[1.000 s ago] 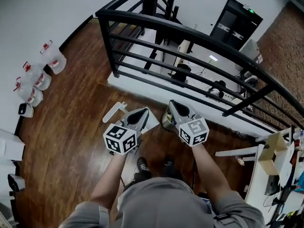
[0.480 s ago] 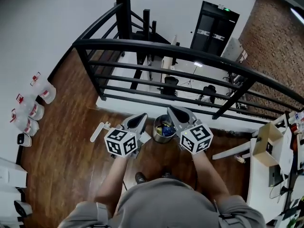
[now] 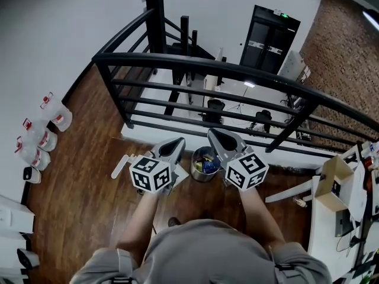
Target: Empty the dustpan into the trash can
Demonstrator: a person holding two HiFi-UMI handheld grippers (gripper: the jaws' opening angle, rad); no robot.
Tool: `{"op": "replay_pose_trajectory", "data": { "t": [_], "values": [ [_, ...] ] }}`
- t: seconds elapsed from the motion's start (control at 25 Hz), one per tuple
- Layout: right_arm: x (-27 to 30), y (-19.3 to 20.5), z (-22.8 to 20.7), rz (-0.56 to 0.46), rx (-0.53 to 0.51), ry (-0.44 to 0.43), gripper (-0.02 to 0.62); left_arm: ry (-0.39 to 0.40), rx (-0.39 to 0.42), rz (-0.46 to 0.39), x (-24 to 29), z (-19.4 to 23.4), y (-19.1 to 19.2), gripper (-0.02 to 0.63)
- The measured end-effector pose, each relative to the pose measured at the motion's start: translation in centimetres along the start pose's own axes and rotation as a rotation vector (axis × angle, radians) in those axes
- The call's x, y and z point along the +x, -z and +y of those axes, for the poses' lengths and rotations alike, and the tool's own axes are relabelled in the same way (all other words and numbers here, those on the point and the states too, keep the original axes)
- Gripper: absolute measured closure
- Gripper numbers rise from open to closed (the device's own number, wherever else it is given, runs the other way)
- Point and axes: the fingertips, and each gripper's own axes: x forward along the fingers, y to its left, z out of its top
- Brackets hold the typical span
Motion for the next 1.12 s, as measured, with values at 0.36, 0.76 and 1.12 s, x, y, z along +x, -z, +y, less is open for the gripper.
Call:
{"op": "replay_pose_trajectory", "data": {
  "t": [0.36,0.76,1.12],
  "values": [
    [0.4,-0.4,-0.2,-0.009,-0.002,-0.008,0.595,0.005,0.010,-0.018,0.3,-0.3,-0.9,0.600],
    [0.0,-0.7,-0.7,-0.012,0.004,-0.009,0.595,0.002,0.022,-0.027,0.8,-0.9,-1.3,0.600],
    [-0.3,-0.3,-0.8,-0.004,0.014,-0.013,0.595,0.000,0.019,-0.032,1.0,-1.4,-1.2,0.600]
  ]
}}
